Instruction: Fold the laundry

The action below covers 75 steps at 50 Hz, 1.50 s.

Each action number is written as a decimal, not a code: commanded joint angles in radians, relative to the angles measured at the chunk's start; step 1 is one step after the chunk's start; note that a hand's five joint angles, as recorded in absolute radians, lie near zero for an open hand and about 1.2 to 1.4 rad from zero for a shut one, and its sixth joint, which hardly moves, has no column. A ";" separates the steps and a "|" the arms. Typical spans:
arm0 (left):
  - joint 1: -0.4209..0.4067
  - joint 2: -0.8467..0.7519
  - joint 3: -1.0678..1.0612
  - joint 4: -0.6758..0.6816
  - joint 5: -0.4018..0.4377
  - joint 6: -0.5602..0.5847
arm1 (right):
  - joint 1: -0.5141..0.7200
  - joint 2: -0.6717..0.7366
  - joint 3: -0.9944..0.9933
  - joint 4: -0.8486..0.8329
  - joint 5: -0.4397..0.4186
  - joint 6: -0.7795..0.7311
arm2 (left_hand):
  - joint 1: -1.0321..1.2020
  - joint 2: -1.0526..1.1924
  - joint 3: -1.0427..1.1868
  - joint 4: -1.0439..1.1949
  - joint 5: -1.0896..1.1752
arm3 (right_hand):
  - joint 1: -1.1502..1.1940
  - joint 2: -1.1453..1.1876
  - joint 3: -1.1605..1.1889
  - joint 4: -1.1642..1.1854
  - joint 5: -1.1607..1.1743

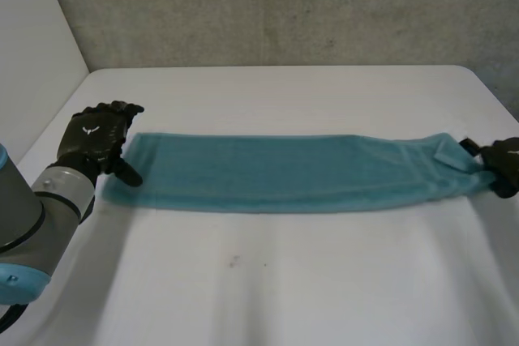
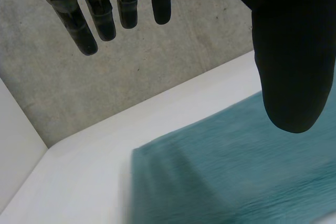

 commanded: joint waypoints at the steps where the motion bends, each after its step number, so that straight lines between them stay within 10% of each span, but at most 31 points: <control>1: 0.000 0.006 -0.001 0.000 0.000 0.000 | -0.102 0.007 -0.109 -0.047 0.206 -0.006 | -0.004 0.000 -0.011 -0.004 -0.018 | 0.463 0.247 0.217 0.205 0.255; 11: 0.001 0.007 -0.001 0.000 -0.002 0.000 | -0.058 -0.017 -0.263 0.041 0.257 -0.075 | -0.004 0.000 -0.011 -0.004 -0.018 | 0.463 0.247 0.217 0.205 0.255; 29: 0.031 0.013 0.000 0.000 -0.002 -0.001 | 0.852 0.080 -0.581 0.034 0.292 -0.037 | -0.004 0.000 -0.011 -0.004 -0.018 | 0.463 0.247 0.217 0.205 0.255; 40: 0.035 0.013 -0.001 0.000 0.000 -0.001 | 1.088 0.334 -0.660 0.034 0.286 -0.009 | -0.004 0.000 -0.011 -0.004 -0.018 | 0.463 0.247 0.217 0.205 0.255; 44: 0.035 0.012 -0.001 0.000 0.000 -0.001 | 1.097 0.368 -0.660 0.036 0.291 -0.002 | -0.004 0.000 -0.011 -0.004 -0.018 | 0.429 0.213 0.183 0.171 0.222; 50: 0.028 0.010 -0.001 0.000 0.002 0.000 | 1.079 0.319 -0.660 0.041 0.329 0.000 | -0.004 0.000 -0.011 -0.004 -0.018 | -0.759 -0.975 -1.005 -1.017 -0.966; 63: -0.116 -0.011 0.083 -0.006 0.012 -0.001 | 0.864 -0.025 -0.355 0.070 0.432 0.219 | 0.002 0.006 -0.005 0.002 -0.012 | -0.759 -0.975 -1.005 -1.017 -0.966; 75: -0.318 -0.232 0.295 -0.055 0.054 -0.003 | 0.661 -0.113 -0.024 0.088 0.315 0.287 | 0.034 0.038 0.028 0.034 0.020 | -0.664 -0.880 -0.910 -0.922 -0.871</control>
